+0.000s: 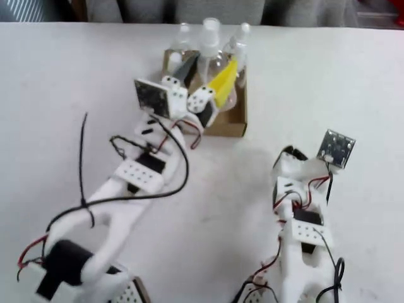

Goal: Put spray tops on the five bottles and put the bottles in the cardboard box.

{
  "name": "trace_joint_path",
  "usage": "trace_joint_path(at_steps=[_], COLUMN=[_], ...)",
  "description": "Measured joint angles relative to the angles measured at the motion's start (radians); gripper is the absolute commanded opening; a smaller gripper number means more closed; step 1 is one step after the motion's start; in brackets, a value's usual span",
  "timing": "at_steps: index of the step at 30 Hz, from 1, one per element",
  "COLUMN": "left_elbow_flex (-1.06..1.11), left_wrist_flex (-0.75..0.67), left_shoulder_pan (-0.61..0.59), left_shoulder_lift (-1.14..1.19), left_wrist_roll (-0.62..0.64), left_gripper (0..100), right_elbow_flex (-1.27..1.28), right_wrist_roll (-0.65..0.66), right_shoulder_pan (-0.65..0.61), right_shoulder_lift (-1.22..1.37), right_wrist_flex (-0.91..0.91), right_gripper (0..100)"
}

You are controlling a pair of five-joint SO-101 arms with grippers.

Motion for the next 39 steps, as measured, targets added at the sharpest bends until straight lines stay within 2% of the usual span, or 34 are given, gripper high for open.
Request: trace_joint_path(at_steps=[6,10,13,18,25,39], left_elbow_flex=[-0.003,-0.046,-0.089,-0.176,-0.207,-0.284], left_wrist_flex=[-0.184,-0.353,-0.423,-0.446,-0.446,-0.446], left_shoulder_pan=[0.006,0.006,0.006,0.006,0.028,0.032], left_shoulder_lift=[0.229,0.399,0.516,0.641,0.677,0.718], left_wrist_roll=[0.0,-0.058,-0.095,-0.103,-0.106,-0.106], left_gripper=[10,10,10,10,10,10], right_elbow_flex=[0.0,0.0,0.0,0.0,0.018,0.018], right_wrist_roll=[0.0,0.0,0.0,0.015,0.107,0.118], right_shoulder_pan=[0.0,0.0,0.0,0.0,0.0,0.0], right_shoulder_lift=[0.0,0.0,0.0,0.0,0.002,0.002], right_wrist_flex=[0.0,0.0,0.0,0.0,0.0,0.0], right_gripper=[2.4,2.4,2.4,2.4,2.4,2.4])
